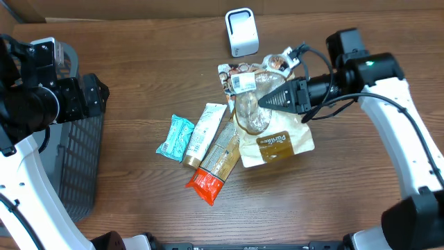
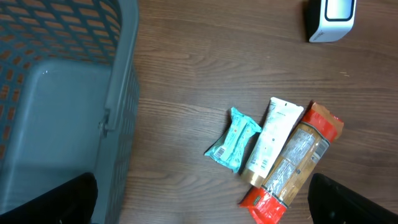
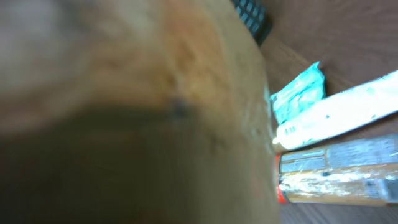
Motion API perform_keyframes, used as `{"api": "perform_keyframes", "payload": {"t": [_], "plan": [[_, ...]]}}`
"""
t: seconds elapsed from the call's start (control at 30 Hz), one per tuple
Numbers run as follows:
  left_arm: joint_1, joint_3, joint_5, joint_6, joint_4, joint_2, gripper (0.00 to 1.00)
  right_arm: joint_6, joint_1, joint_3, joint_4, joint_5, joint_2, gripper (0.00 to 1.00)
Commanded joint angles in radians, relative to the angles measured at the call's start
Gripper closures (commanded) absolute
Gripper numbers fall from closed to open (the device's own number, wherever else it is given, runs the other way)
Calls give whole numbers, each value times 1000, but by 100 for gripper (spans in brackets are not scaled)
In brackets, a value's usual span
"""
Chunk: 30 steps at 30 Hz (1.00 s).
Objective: Scan the item barcode
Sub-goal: 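Carry the mushroom bag to the white scanner and hold it there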
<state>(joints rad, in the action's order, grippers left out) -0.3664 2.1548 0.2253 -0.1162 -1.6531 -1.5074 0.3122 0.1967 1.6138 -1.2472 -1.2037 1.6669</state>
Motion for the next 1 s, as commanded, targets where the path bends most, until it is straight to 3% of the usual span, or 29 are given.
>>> {"api": "perform_keyframes", "payload": {"t": [0.0,0.17,0.27,0.43,0.57,0.77,0.97], "plan": [[0,0,11,-26,1,-4,0,-70,31,128,-27,142,-58,96],[0,0,11,-26,2,-4,0,-262,139,356,-47,564,-54,96],[0,0,11,-26,1,-4,0,-363,245,451,-22,1005,-38,97],[0,0,11,-26,1,-4,0,-374,349,457,104,1524,39,96],[0,0,11,-26,1,-4,0,-241,356,457,280,1746,159,96],[0,0,11,-26,1,-4,1,196,332,457,551,1780,350,96],[0,0,11,-26,1,-4,0,459,317,456,776,1831,507,96]]}}
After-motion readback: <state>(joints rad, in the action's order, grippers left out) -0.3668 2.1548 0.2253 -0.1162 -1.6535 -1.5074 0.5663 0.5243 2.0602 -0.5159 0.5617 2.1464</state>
